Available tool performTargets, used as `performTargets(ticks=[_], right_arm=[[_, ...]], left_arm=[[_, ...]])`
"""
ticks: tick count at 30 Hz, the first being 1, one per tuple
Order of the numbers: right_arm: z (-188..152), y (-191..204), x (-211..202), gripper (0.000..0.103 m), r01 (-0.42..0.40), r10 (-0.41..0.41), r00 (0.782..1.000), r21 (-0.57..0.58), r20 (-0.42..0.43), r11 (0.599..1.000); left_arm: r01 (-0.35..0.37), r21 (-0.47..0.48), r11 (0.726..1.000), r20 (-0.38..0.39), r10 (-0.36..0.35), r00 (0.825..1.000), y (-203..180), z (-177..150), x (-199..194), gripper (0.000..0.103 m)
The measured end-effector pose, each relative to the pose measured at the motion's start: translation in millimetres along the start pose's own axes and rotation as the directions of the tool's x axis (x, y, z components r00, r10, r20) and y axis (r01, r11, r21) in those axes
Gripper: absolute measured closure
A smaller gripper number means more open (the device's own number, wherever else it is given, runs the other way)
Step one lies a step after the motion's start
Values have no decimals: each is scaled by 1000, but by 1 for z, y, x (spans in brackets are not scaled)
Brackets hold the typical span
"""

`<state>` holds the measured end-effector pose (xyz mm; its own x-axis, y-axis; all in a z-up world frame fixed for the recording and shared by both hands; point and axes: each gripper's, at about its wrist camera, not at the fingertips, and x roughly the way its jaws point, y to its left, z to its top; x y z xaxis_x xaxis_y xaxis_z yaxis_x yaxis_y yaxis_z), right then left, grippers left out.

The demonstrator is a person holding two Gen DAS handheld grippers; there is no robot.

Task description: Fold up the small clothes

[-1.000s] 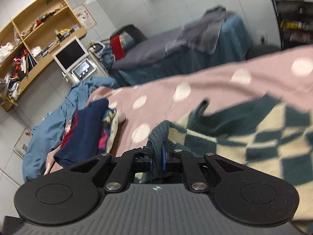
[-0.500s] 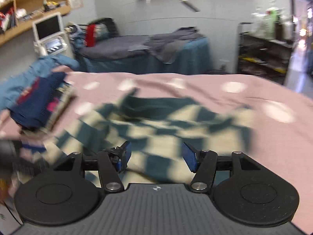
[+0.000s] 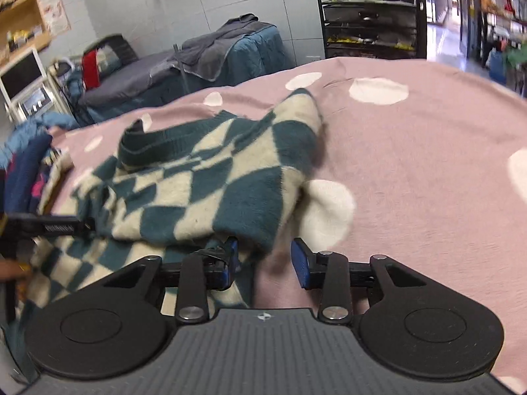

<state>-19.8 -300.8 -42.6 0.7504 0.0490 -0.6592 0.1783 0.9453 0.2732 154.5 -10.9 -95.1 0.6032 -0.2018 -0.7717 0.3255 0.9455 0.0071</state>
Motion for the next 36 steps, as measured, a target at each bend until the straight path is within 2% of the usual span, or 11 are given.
performTargets(ticks=[2, 3, 5, 11, 16, 18, 20, 23, 24, 33, 36], right_arm=[[0, 3, 8, 63, -4, 4, 1000, 6, -8, 1000], [0, 4, 10, 78, -8, 8, 1000, 10, -2, 1000], [0, 9, 6, 83, 18, -17, 1000, -38, 20, 999], [15, 14, -35, 90, 172, -144, 982, -258, 125, 951], [29, -5, -48, 103, 344, -299, 937, -329, 180, 880], [32, -21, -49, 103, 333, -299, 941, -270, 162, 903], [31, -31, -56, 98, 265, -237, 959, -191, 154, 945], [22, -20, -59, 51, 229, -199, 968, -212, 152, 950], [19, -17, -58, 44, 205, -178, 974, -211, 141, 956], [-8, 5, -36, 44, -1, 1, 1000, -26, -1, 1000], [-16, 15, -28, 44, 3, -4, 999, -33, -34, 999]], left_arm=[[3, -1, 1000, 6, -3, 1000, 1, 3, 0, 52], [-5, -1, 1000, 11, 5, 1000, 2, 5, 0, 69], [-27, 4, 1000, 22, 27, 999, 4, 9, -3, 86], [-21, 4, 1000, 50, 21, 999, 15, 19, -20, 91], [-58, 32, 998, 52, 56, 997, 19, 25, -25, 91], [-64, 18, 998, 34, 64, 997, 22, 24, -25, 89], [-16, -25, 1000, 25, 17, 1000, 28, 21, -29, 80], [-27, -25, 999, 50, 28, 998, 28, 16, -42, 43], [-29, -30, 999, 63, 31, 998, 28, 14, -46, 38], [81, -112, 990, -21, -84, 996, 34, -15, -56, 33], [-18, -12, 1000, -36, 18, 999, 14, -27, -42, 33]])
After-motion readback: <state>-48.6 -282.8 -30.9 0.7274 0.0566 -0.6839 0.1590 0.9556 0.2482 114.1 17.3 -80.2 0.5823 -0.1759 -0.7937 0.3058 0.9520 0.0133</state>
